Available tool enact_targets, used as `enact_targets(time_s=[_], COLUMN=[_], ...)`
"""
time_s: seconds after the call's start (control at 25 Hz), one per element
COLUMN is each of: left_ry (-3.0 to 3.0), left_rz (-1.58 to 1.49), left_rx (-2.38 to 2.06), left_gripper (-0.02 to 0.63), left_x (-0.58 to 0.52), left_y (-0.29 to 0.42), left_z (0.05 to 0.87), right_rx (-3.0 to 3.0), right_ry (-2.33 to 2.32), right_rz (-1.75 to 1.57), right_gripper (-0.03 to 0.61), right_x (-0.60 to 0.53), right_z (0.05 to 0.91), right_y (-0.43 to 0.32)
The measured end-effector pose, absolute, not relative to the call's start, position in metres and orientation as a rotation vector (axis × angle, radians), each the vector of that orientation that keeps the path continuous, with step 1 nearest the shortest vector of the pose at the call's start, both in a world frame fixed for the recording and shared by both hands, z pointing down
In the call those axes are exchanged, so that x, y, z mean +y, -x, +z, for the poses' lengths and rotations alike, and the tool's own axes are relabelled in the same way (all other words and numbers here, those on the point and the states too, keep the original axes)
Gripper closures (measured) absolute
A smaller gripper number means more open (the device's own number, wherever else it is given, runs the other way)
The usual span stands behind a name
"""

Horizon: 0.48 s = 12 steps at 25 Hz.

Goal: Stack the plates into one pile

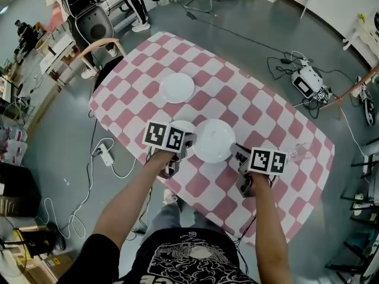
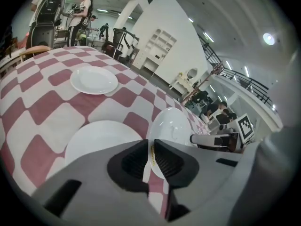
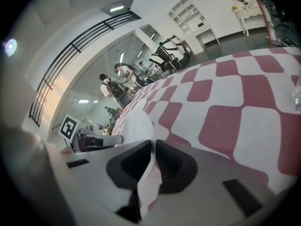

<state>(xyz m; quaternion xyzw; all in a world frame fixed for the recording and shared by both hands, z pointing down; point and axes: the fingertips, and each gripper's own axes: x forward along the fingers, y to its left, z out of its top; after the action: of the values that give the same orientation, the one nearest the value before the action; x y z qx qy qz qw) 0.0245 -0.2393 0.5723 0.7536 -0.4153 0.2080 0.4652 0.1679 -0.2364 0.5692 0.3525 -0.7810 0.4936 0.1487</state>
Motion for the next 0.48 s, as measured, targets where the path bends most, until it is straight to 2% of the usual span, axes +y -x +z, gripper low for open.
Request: enact_targets(time_s=[0.48], left_ry=[-1.812], left_rz=[0.507], left_rx=[-1.016], left_gripper=[0.561], left_x=[-0.228], left_y=[0.066], left_z=[0.585], right_rx=[-2.190], right_ry=[-1.000], right_rz=[1.413], right_gripper=[0.539], right_x=[-0.229], right_z=[0.581], right_y=[-0.077])
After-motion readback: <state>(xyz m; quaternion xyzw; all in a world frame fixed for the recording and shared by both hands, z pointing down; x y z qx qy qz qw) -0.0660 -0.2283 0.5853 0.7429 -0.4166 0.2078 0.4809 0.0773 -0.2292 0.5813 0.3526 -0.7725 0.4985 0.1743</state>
